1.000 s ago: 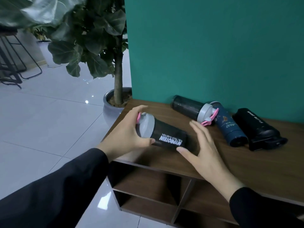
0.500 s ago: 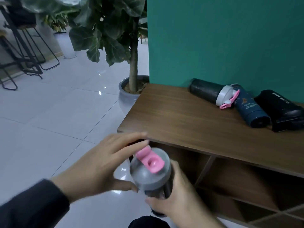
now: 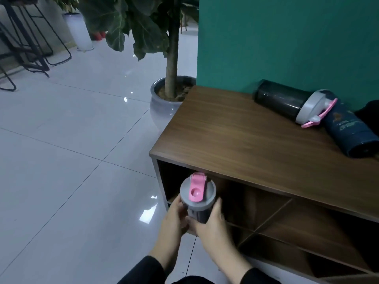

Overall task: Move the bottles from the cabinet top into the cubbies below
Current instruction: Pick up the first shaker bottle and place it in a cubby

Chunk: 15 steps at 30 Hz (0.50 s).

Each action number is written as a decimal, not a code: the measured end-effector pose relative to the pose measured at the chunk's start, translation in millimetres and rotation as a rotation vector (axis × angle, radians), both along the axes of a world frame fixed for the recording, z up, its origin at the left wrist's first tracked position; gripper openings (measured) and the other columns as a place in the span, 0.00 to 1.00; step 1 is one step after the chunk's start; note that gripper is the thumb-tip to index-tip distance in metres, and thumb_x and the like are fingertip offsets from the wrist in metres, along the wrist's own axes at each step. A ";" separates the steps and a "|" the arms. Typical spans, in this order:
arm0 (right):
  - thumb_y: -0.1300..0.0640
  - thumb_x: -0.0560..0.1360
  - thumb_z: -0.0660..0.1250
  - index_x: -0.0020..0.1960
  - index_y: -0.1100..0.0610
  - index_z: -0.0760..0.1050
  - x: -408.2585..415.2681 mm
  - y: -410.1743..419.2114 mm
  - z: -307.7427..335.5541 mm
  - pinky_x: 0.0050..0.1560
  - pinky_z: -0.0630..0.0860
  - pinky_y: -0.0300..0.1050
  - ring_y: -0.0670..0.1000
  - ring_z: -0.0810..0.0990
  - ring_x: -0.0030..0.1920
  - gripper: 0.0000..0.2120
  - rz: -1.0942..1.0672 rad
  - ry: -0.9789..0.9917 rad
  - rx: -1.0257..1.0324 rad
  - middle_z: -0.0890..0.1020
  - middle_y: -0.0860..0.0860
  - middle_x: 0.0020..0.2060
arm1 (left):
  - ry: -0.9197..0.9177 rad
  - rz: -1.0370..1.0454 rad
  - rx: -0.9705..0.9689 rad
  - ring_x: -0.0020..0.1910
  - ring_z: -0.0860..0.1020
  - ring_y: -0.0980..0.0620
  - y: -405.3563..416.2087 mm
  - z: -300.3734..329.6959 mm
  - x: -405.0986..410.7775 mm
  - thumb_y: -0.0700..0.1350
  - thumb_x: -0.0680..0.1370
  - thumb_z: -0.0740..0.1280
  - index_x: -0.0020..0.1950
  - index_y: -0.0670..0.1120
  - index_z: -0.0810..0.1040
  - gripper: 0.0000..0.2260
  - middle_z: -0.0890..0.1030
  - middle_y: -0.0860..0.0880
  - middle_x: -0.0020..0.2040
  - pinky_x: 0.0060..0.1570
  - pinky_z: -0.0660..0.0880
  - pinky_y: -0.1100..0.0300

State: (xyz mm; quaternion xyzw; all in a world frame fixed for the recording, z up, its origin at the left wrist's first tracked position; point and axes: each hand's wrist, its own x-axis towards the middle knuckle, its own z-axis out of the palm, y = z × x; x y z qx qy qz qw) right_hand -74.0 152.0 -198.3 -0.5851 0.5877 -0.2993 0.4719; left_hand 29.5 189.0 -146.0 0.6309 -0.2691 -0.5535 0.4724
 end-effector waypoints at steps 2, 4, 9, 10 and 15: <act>0.62 0.71 0.77 0.64 0.48 0.60 0.0 -9.6 -4.6 0.39 0.71 0.21 0.33 0.76 0.44 0.31 0.015 -0.030 0.053 0.74 0.43 0.53 | -0.015 -0.012 0.001 0.50 0.81 0.59 -16.5 -6.2 7.5 0.53 0.83 0.54 0.62 0.55 0.83 0.18 0.86 0.52 0.57 0.65 0.76 0.51; 0.60 0.75 0.73 0.69 0.49 0.62 0.3 -16.7 -8.9 0.37 0.73 0.24 0.32 0.77 0.43 0.29 0.056 -0.040 0.088 0.77 0.42 0.56 | 0.014 0.037 0.012 0.53 0.80 0.54 -35.6 -13.9 13.3 0.56 0.80 0.56 0.58 0.51 0.84 0.20 0.85 0.47 0.58 0.66 0.74 0.46; 0.65 0.75 0.71 0.74 0.64 0.56 5.5 -31.0 -13.5 0.36 0.71 0.22 0.40 0.75 0.42 0.34 0.064 -0.065 0.166 0.73 0.48 0.50 | 0.079 0.149 0.077 0.51 0.83 0.49 -72.7 -31.5 20.0 0.52 0.80 0.54 0.52 0.49 0.84 0.18 0.87 0.48 0.49 0.58 0.77 0.50; 0.66 0.75 0.71 0.74 0.63 0.56 6.9 -32.7 -14.6 0.36 0.69 0.20 0.37 0.73 0.40 0.33 0.060 -0.062 0.175 0.69 0.46 0.48 | 0.088 0.157 0.087 0.54 0.84 0.48 -77.6 -36.6 21.7 0.53 0.80 0.55 0.54 0.48 0.84 0.19 0.88 0.46 0.51 0.62 0.76 0.49; 0.61 0.74 0.71 0.74 0.41 0.52 12.0 -39.9 -36.2 0.62 0.71 0.31 0.40 0.73 0.64 0.39 0.054 -0.049 0.138 0.69 0.47 0.68 | 0.122 0.190 0.075 0.58 0.84 0.50 -93.0 -45.2 26.3 0.49 0.82 0.54 0.57 0.47 0.84 0.19 0.89 0.50 0.51 0.62 0.77 0.51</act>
